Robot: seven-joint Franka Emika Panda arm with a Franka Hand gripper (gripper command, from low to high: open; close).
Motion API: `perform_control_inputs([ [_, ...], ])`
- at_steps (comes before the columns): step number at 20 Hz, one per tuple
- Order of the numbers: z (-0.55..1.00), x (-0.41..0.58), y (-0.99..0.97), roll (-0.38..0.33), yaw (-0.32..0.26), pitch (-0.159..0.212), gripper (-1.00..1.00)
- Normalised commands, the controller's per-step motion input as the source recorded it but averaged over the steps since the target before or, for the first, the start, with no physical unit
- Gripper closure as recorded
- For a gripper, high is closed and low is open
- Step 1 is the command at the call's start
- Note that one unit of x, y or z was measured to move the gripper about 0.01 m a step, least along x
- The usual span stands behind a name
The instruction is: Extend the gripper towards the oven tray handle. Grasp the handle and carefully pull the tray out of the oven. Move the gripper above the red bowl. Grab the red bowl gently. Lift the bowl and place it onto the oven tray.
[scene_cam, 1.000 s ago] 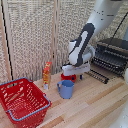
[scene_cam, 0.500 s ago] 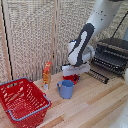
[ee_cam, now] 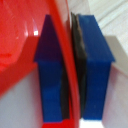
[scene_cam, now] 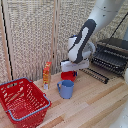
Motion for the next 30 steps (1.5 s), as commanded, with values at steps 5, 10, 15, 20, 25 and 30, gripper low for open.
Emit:
perform_control_inputs([
  [5, 0.72, 0.039, -0.03, 0.088, -0.189, -0.013, 1.00],
  [10, 0.82, 0.070, -0.06, 0.059, -0.176, 0.003, 1.00],
  [15, 0.82, 0.102, -0.22, 0.087, -0.195, 0.038, 1.00],
  [20, 0.70, 0.014, -0.35, 0.091, -0.215, 0.054, 1.00],
  [25, 0.39, -0.012, -0.57, 0.069, -0.179, 0.034, 1.00],
  [30, 0.11, -0.025, -0.63, 0.007, -0.206, 0.001, 1.00],
])
